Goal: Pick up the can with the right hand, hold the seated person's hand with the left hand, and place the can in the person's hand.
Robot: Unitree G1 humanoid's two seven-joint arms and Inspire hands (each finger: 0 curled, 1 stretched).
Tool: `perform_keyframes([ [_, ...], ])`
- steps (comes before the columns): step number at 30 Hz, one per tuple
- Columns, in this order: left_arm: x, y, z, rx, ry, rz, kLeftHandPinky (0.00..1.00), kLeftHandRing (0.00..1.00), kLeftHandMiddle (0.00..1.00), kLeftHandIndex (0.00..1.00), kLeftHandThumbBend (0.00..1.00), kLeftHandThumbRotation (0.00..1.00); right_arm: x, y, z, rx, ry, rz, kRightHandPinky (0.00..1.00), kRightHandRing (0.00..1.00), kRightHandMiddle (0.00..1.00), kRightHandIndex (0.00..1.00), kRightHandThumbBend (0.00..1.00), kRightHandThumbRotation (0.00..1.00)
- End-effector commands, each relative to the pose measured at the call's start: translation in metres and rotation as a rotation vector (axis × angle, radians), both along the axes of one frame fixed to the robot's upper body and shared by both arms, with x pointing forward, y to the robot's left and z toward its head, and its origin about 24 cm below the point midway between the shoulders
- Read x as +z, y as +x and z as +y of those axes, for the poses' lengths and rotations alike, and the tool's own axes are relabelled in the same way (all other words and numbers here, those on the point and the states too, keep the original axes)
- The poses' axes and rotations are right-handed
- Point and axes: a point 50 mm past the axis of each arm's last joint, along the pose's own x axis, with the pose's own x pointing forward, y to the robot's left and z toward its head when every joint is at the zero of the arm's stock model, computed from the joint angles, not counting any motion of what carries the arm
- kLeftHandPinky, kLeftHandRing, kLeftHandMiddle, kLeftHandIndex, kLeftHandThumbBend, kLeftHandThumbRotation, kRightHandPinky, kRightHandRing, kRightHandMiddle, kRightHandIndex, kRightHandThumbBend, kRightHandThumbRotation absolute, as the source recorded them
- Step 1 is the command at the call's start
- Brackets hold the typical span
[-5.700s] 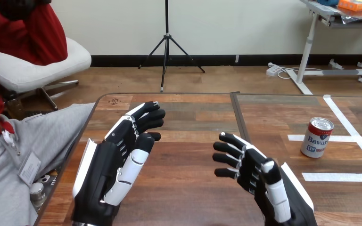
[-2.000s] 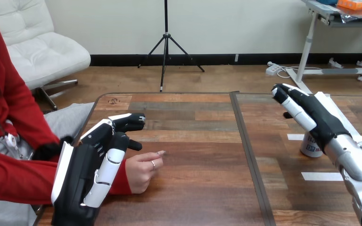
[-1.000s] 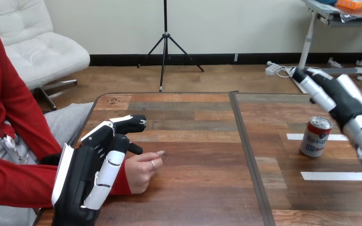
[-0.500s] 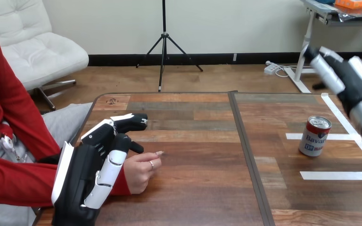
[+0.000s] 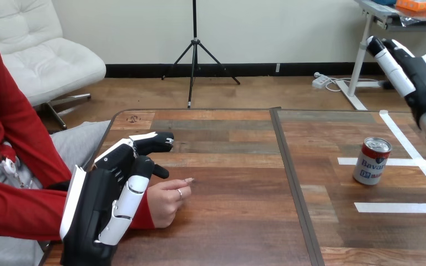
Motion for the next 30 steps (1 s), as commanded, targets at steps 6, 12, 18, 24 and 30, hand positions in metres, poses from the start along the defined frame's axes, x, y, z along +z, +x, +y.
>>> perform_keyframes([
  [6,0.011,0.01,-0.003,-0.018,0.006,-0.078,0.53,0.72,0.73,0.63,0.46,0.84,0.017,0.003,-0.008,-0.033,-0.049,-0.014,0.8,0.92,0.96,0.96,0.86,0.9],
  [12,0.012,0.01,-0.003,-0.017,0.008,-0.073,0.54,0.72,0.73,0.63,0.45,0.84,0.01,0.001,-0.011,-0.046,-0.06,0.017,0.76,0.87,0.91,0.94,0.85,0.81],
  [18,0.012,0.011,-0.002,-0.016,0.014,-0.074,0.53,0.72,0.73,0.62,0.45,0.85,0.003,-0.001,-0.012,-0.075,-0.056,0.048,0.74,0.86,0.9,0.95,0.96,0.69],
  [24,0.012,0.01,-0.001,-0.017,0.013,-0.073,0.53,0.71,0.73,0.62,0.45,0.85,-0.004,-0.002,-0.011,-0.095,-0.036,0.07,0.72,0.84,0.88,0.95,0.99,0.53],
  [30,0.012,0.01,-0.001,-0.016,0.015,-0.075,0.53,0.71,0.72,0.62,0.44,0.85,-0.01,-0.005,-0.012,-0.101,-0.061,0.09,0.74,0.88,0.91,0.96,0.99,0.39],
])
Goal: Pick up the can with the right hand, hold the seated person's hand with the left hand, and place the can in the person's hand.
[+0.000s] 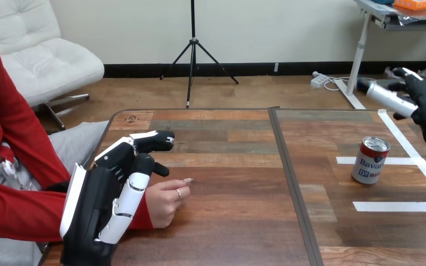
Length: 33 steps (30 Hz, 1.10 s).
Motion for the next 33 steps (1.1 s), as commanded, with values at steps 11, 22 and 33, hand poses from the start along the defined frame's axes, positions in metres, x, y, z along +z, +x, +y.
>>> perform_keyframes([
  [11,0.011,0.008,0.001,-0.017,0.005,-0.07,0.54,0.71,0.72,0.62,0.43,0.84,-0.003,-0.002,-0.004,-0.041,-0.045,0.019,0.82,0.96,0.98,0.97,1.0,0.36],
  [22,0.011,0.008,0.002,-0.023,0.003,-0.074,0.55,0.72,0.71,0.61,0.42,0.83,-0.013,-0.006,-0.005,-0.058,-0.057,0.064,0.82,0.97,1.0,1.0,1.0,0.42],
  [33,0.011,0.007,0.002,-0.026,0.011,-0.071,0.54,0.71,0.71,0.6,0.42,0.82,-0.024,-0.011,-0.004,-0.054,-0.052,0.103,0.78,0.95,0.99,1.0,1.0,0.41],
])
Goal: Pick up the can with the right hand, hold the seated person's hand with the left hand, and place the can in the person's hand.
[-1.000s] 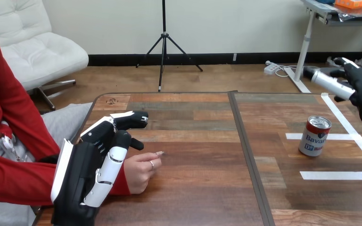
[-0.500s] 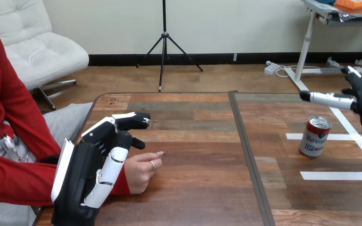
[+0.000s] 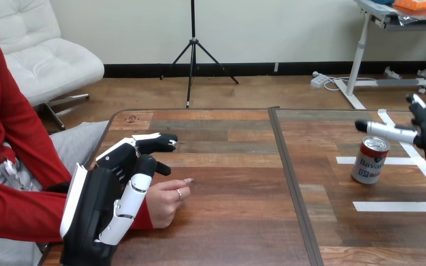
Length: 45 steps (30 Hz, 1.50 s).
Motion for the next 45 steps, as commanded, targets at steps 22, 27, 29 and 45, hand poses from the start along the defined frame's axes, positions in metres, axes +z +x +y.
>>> perform_keyframes([
  [22,0.012,0.008,0.002,-0.006,0.009,-0.066,0.53,0.7,0.7,0.59,0.41,0.8,-0.011,-0.001,0.01,0.026,-0.001,0.057,0.8,0.96,1.0,1.0,1.0,0.41],
  [27,0.012,0.008,0.002,-0.005,0.011,-0.067,0.53,0.69,0.7,0.59,0.41,0.8,-0.015,-0.002,0.011,0.041,-0.017,0.074,0.81,0.95,0.99,0.99,1.0,0.41],
  [29,0.012,0.008,0.002,-0.005,0.012,-0.067,0.52,0.69,0.69,0.59,0.41,0.8,-0.017,-0.003,0.012,0.045,-0.024,0.082,0.8,0.95,0.98,0.99,1.0,0.41],
  [45,0.012,0.007,0.003,-0.003,0.023,-0.062,0.52,0.69,0.69,0.58,0.42,0.8,-0.025,-0.004,0.019,0.056,-0.018,0.103,0.82,0.94,0.97,0.96,1.0,0.36],
])
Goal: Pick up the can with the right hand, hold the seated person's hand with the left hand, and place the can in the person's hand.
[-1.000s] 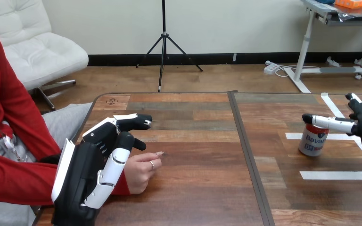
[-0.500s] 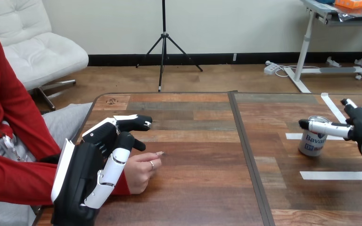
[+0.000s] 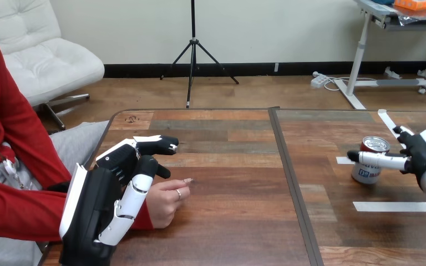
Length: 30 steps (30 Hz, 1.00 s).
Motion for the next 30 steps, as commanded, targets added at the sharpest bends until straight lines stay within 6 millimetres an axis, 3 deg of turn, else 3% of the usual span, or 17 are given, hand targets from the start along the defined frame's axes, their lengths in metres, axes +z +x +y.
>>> perform_keyframes([
  [1,0.011,0.007,0.001,-0.003,0.015,-0.062,0.52,0.69,0.69,0.58,0.42,0.8,0.003,0.009,0.013,0.038,0.001,-0.028,0.82,0.94,0.97,0.96,1.0,0.35],
  [30,0.011,0.006,0.002,0.017,0.035,-0.055,0.52,0.69,0.69,0.54,0.48,0.82,-0.002,0.011,0.025,0.064,-0.03,-0.026,0.74,0.87,0.9,0.88,0.99,0.26],
])
